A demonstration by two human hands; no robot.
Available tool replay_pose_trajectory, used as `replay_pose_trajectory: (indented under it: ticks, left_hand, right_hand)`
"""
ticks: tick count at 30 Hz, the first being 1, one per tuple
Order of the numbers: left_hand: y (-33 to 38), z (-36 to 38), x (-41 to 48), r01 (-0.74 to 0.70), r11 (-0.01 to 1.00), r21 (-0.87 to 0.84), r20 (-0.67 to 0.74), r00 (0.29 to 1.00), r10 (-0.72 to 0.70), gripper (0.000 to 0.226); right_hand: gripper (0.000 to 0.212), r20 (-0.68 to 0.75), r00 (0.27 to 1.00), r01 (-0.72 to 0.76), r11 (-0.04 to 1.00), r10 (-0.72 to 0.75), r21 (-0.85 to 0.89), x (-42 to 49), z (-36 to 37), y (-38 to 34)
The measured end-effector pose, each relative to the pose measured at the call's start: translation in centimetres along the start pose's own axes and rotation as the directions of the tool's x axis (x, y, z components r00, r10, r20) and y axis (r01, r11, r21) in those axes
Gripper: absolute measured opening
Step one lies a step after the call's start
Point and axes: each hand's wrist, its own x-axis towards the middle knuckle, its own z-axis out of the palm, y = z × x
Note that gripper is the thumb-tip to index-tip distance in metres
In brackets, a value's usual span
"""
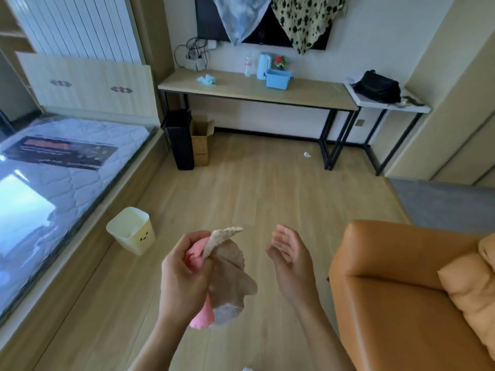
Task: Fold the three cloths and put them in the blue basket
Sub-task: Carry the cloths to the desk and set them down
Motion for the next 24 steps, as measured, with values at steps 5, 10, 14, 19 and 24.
replay_pose_trajectory:
  ticks: [5, 10, 14, 19, 24]
  left_hand:
    - [0.6, 4.5, 10.0, -0.001, 1.000, 0.011, -0.037, 0.999, 0.001, 0.046]
    - [-1.3, 9.0, 20.0, -0.008, 1.000, -0.001, -0.040, 0.999, 0.008, 0.048]
    - [-4.0, 12.2, 29.6, -0.027, 0.998, -0.048, -0.016, 1.000, 0.026, 0.047]
    - [-6.0, 14.9, 42.4, -0.029, 0.996, -0.081, 0.059, 0.998, 0.034, 0.048]
    - [-6.7, 17.7, 55.8, -0.079, 0.995, -0.055, 0.104, 0.991, 0.085, 0.044]
  right_hand:
    - [0.039, 0.046, 0.998, 0.031, 0.999, -0.030, -0.015, 11.4, -0.1, -1.7]
    - [0.037, 0.053, 0.998, 0.037, 0.999, -0.036, -0.017, 22.0, 1.2, -1.6]
    - [0.037, 0.022, 0.999, 0.036, 0.999, -0.035, -0.031, 31.7, 3.6, -0.8]
    - [0.036, -0.011, 1.000, 0.023, 0.999, -0.023, -0.047, 43.5, 7.4, -1.8]
    - [0.037, -0.042, 0.998, 0.033, 0.997, -0.036, -0.075, 55.2, 9.6, -4.0]
